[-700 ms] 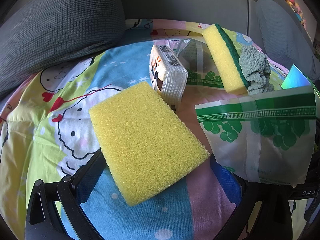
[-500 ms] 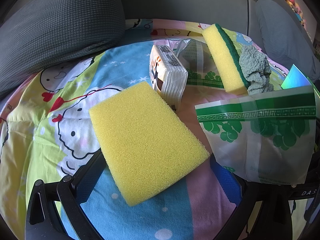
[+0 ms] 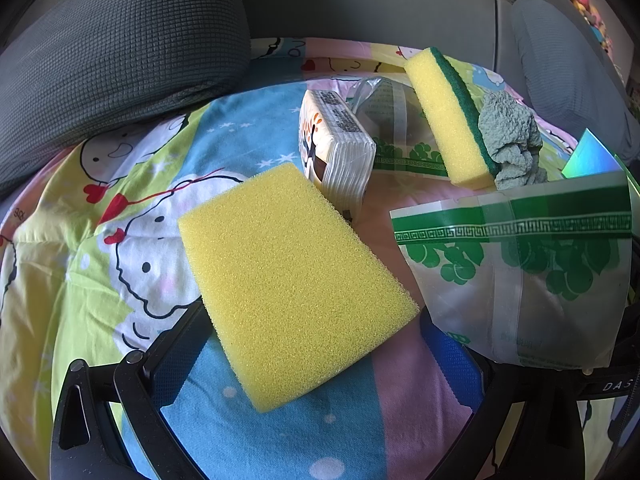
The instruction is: Organize objects
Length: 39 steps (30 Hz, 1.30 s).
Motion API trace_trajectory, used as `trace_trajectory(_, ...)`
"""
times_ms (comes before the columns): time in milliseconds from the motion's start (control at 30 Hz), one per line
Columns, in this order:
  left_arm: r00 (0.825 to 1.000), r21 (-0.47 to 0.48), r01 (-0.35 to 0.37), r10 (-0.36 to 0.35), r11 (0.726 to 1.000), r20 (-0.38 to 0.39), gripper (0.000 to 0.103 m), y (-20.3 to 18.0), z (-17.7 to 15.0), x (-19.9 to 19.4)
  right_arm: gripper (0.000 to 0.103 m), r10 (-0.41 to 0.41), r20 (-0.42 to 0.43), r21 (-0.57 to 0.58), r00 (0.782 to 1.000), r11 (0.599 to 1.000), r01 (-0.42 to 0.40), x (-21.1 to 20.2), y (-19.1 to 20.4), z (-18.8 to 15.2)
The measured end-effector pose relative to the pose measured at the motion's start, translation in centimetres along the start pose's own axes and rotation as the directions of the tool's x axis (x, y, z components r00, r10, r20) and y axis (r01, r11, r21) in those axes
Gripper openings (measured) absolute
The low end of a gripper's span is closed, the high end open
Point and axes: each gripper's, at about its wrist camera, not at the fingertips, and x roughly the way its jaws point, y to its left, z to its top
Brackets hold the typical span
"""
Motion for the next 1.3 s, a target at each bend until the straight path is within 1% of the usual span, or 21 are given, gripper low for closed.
trace_trajectory(700,1.000,-0.003,0.003,-0.003,1.000,0.001,0.103,0.3,-0.1,0.1,0.102,0.000,0.000,0.000,1.000,1.000,0.000,0.0,0.0,0.0)
trace_trajectory(933,1.000,0.002,-0.010,0.010,1.000,0.001,0.103,-0.2,-0.1,0.0,0.102,0.001,-0.001,0.001,1.000,1.000,-0.001,-0.1,-0.1,-0.1)
trace_trajectory(1067,0.999,-0.012,-0.030,0.030,0.999,-0.009,0.103,-0.5,-0.1,-0.3,0.102,-0.010,-0.004,0.002,1.000,1.000,0.010,-0.1,-0.2,0.0)
trace_trajectory(1100,0.999,-0.012,-0.029,0.029,1.000,-0.015,0.103,-0.5,-0.1,-0.4,0.102,-0.008,-0.004,0.004,1.000,1.000,0.008,-0.1,-0.3,0.0)
trace_trajectory(1200,0.999,-0.022,0.027,-0.028,0.999,-0.029,0.103,-0.2,-0.3,-1.6,0.102,-0.006,-0.009,0.013,1.000,1.000,0.006,0.0,0.0,0.0)
trace_trajectory(1233,0.999,-0.024,0.043,-0.044,0.999,-0.020,0.103,-0.2,-0.3,-2.1,0.102,-0.007,-0.015,0.026,1.000,1.000,0.008,0.0,0.0,0.1)
trace_trajectory(1267,0.998,-0.039,0.060,-0.060,0.997,0.009,0.103,0.1,-0.2,-3.1,0.102,-0.006,-0.025,0.048,1.000,0.999,0.008,-0.2,-0.3,0.0)
trace_trajectory(1300,0.998,-0.054,0.061,-0.060,0.997,0.032,0.103,0.3,-0.2,-3.9,0.102,0.001,-0.048,0.069,0.999,0.998,0.002,-0.6,-0.6,-0.1)
